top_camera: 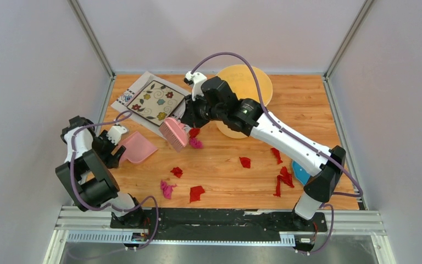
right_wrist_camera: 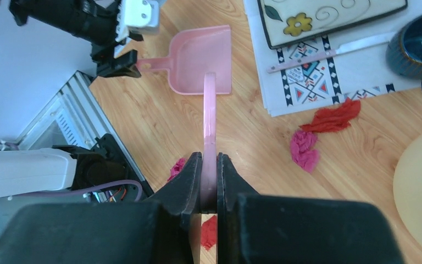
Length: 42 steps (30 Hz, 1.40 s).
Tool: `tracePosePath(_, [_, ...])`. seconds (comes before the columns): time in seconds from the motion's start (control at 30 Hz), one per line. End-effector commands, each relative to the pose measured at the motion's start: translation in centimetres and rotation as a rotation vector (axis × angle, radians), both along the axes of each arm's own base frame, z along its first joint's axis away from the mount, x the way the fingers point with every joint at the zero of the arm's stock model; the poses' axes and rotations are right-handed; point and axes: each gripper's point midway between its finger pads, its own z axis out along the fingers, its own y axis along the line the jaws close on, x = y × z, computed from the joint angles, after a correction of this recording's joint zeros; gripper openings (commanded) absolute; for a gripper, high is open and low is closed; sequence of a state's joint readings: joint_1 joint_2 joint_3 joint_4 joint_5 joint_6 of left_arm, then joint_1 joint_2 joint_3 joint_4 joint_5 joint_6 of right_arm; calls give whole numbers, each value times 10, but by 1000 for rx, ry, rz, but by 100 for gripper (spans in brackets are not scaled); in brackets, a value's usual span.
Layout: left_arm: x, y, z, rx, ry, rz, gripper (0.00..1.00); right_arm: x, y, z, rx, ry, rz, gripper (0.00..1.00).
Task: Sweep away the paper scraps from the table
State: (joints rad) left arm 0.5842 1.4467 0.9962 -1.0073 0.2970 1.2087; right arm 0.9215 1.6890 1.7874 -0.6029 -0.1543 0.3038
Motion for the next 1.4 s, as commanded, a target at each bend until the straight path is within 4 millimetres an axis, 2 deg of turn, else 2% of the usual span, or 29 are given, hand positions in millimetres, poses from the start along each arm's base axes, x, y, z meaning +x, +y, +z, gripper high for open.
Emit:
tracePosePath(0.0, [11,-2,6,-65,-40,-108,85,-2,-5,24,-4,-46,-90,0])
tracePosePath(0.1, [10,-11,2,-113,-36,-136,85,-9,-1,23,-10,-47,-82,0])
tracePosePath(0.23, [-3,-20,-10,-145,1,-151,83,-4,-4,17,-38,-53,-120,0])
tracePosePath(0.37, [-11,-16,-27,-108,26,-149,83,-6,1,11,-53,-56,-108,0])
tracePosePath(0.47, [-7,-9,-37,-84,24,-119,76,-11,9,10,-45,-55,-84,0])
tracePosePath(0.53, [-1,-6,-39,-77,13,-111,62,-14,18,13,-17,-62,-74,0])
tracePosePath(0.57, [0,-6,-41,-83,14,-114,56,-21,24,5,-19,-50,-59,0])
tracePosePath(0.6, [0,-7,-40,-93,14,-118,42,-24,28,3,-12,-49,-57,0])
tracePosePath(0.67, [1,-11,-35,-125,17,-114,25,-34,41,-10,-23,-49,-42,0])
tracePosePath(0.7, [1,-13,-32,-137,20,-111,3,-38,45,-16,-24,-35,-38,0])
tracePosePath(0.73, [0,-17,-24,-157,23,-98,0,-43,53,-22,-19,-23,-20,0])
tracePosePath(0.87, [-3,-19,-10,-142,6,-65,0,-80,84,-43,22,59,102,0])
tracePosePath(1.03, [3,-5,14,-56,-46,68,0,-103,105,-82,18,179,174,0])
tracePosePath(1.2, [7,-7,36,-58,-87,111,0,-91,107,-110,-24,198,129,0])
tracePosePath(1.23, [9,-6,43,-51,-102,118,0,-86,103,-120,-54,202,103,0])
tracePosePath(1.3, [10,-7,48,-42,-112,114,0,-72,91,-134,-101,217,44,0])
tracePosePath(1.37, [8,-10,52,-32,-117,108,0,-58,63,-158,-197,254,-28,0])
